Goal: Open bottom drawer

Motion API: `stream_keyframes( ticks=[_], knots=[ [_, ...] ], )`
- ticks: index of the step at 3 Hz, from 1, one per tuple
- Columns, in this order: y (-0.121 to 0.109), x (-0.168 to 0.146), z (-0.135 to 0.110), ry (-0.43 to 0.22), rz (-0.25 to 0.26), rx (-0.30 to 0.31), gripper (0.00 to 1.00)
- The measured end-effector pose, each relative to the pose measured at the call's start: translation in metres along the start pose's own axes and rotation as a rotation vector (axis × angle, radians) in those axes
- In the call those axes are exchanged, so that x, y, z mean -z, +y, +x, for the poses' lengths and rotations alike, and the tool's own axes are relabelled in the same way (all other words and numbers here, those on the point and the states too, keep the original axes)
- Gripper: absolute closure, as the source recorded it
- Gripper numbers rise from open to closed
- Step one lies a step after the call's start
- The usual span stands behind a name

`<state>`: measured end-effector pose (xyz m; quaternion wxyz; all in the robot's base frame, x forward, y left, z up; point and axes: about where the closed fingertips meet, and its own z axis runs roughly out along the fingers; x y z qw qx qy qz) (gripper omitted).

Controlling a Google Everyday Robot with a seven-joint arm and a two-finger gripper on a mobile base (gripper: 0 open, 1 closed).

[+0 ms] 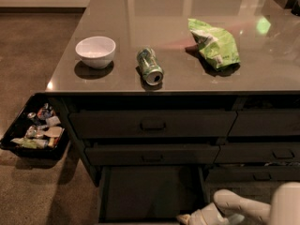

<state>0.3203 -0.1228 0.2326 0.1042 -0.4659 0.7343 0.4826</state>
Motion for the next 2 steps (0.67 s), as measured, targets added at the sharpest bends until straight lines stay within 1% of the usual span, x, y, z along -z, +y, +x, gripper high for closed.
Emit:
stream_keyframes(
  ticks=[1, 2],
  knots=[
    [0.0525, -0.0009, 0.0198, -0.026, -0.014, -0.069, 0.0],
    [0.0603, -0.0067, 0.0221, -0.026, -0.032, -0.073, 0.0]
  ],
)
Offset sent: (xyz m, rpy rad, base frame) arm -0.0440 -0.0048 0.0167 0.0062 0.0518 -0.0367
